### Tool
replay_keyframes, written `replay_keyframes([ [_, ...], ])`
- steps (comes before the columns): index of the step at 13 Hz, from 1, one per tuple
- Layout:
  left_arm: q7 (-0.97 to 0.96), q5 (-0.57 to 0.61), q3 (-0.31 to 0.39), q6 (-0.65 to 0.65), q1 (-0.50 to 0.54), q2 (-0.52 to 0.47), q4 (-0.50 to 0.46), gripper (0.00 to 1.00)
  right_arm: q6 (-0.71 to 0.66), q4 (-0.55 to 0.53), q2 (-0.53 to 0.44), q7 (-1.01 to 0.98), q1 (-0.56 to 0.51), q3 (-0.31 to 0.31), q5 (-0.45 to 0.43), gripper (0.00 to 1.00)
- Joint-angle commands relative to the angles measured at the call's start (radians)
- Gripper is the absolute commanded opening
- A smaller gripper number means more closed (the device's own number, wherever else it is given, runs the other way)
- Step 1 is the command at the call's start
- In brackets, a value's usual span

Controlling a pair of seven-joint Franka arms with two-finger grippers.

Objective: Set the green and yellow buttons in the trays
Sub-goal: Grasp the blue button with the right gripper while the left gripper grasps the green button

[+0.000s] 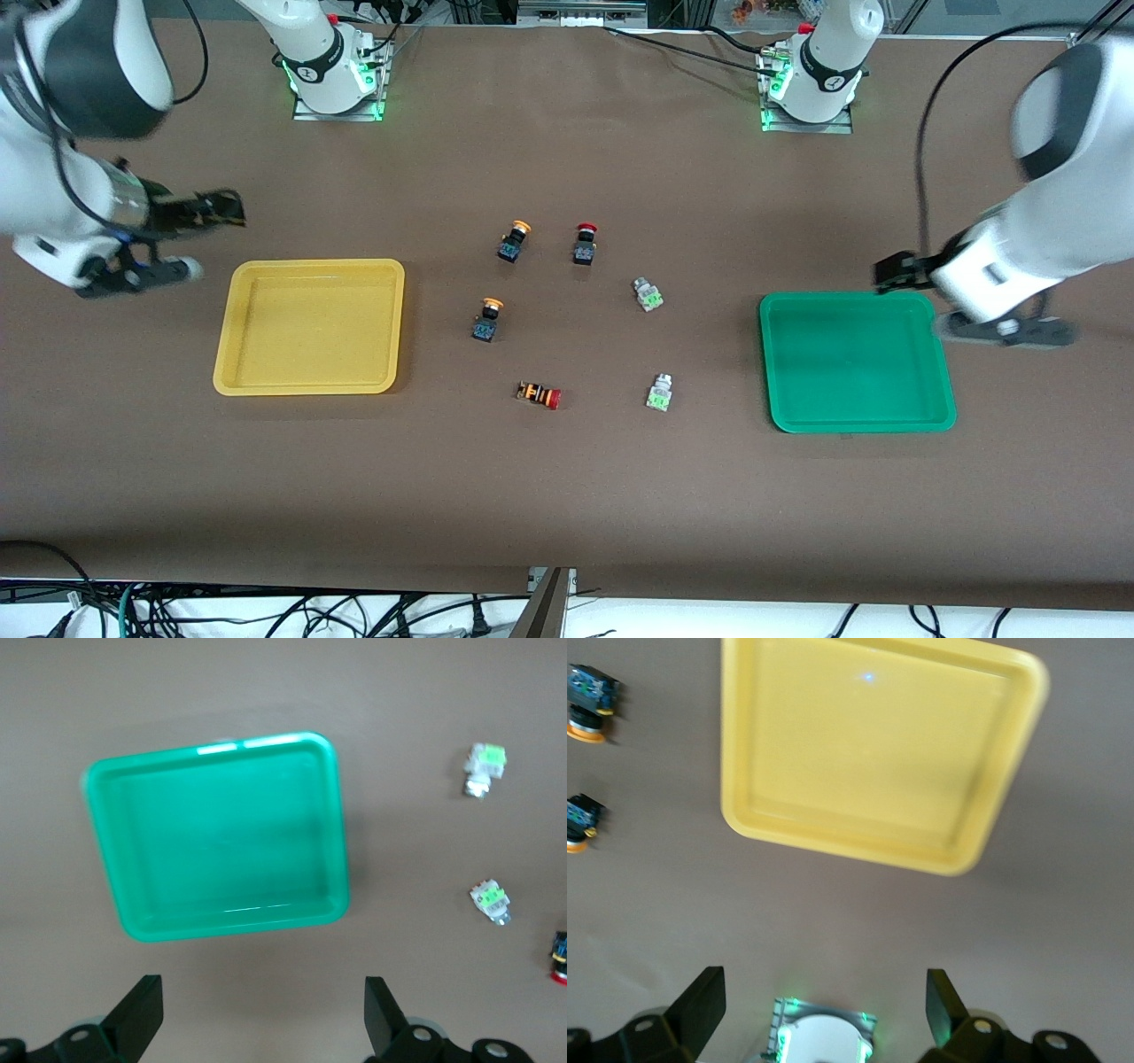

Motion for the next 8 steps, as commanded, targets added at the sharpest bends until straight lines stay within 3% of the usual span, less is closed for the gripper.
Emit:
replay_keyframes([
  [1, -0.014, -0.030, 0.012, 0.135, -0.086, 0.168, 0.077, 1.00, 0.073, 0.020, 0.101, 0.200, 0.085, -0.001, 0.025, 1.00],
  [4, -0.022, -0.074, 0.012, 0.367, -0.160, 0.290, 0.077, 1.00, 0.266, -0.001, 0.243, 0.489, 0.203, 0.000, 0.033, 1.00],
  [6, -0.060, -0.163, 0.012, 0.503, -0.210, 0.357, 0.076, 1.00, 0.367, -0.001, 0.306, 0.615, 0.272, 0.000, 0.062, 1.00],
  [8, -0.077, -0.162, 0.013, 0.618, -0.275, 0.417, 0.073, 1.00, 0.472, 0.000, 0.356, 0.710, 0.332, 0.001, 0.078, 1.00],
])
